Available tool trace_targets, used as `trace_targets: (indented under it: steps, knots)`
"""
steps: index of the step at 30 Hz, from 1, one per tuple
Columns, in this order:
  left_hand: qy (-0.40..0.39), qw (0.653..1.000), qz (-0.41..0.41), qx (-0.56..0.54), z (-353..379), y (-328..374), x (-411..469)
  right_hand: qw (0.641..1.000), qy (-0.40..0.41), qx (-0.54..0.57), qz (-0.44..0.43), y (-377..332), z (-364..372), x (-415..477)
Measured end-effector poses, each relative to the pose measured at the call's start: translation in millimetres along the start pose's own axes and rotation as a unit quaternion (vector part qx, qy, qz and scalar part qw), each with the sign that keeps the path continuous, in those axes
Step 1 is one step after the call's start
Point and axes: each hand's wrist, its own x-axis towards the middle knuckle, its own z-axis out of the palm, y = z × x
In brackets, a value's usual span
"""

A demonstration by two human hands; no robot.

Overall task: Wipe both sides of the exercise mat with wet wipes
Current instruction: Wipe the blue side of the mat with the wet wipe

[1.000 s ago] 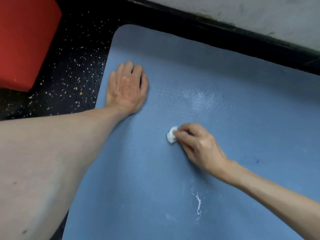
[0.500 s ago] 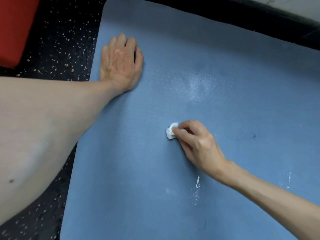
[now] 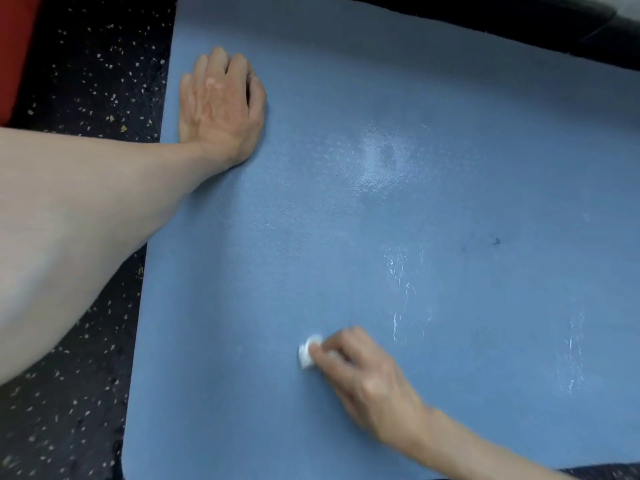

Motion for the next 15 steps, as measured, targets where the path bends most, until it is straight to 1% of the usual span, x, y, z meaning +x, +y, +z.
trace_targets:
  steps: [2,3,4,5,6,8,9,11,12,14,15]
  knots:
    - [0.001,1.000,0.000,-0.001,0,0,-1,0.995,-0.096,0.040,-0.001,-19,4,-28]
    - [0.002,1.000,0.000,-0.003,0,0,0,0.990,-0.128,0.051,0.009,-20,4,-32]
    - [0.001,1.000,0.000,-0.004,0,0,-1,0.989,-0.132,0.058,0.020,-18,3,-31]
    - [-0.001,1.000,-0.001,-0.003,0,0,-1,0.991,-0.114,0.052,0.039,-14,1,-24]
    - [-0.001,1.000,-0.001,-0.001,0,0,-1,0.995,-0.073,0.041,0.060,-10,-1,-14]
    - [0.002,1.000,0.001,0.003,-1,0,-1,0.997,0.012,0.012,0.070,-3,1,1]
    - [0.003,1.000,0.002,0.002,-1,0,0,0.997,0.029,0.007,0.072,-5,5,0]
    - [0.004,1.000,0.000,-0.001,-1,0,1,0.999,-0.003,0.011,0.041,-19,18,-21]
    - [0.004,1.000,-0.001,0.000,-1,0,0,0.998,-0.045,0.022,0.026,-30,21,-36]
    - [0.006,1.000,-0.002,0.000,-1,-1,-1,0.991,-0.118,0.054,0.022,-43,21,-56]
    - [0.006,1.000,-0.002,0.000,-1,0,-1,0.991,-0.126,0.044,0.006,-41,19,-56]
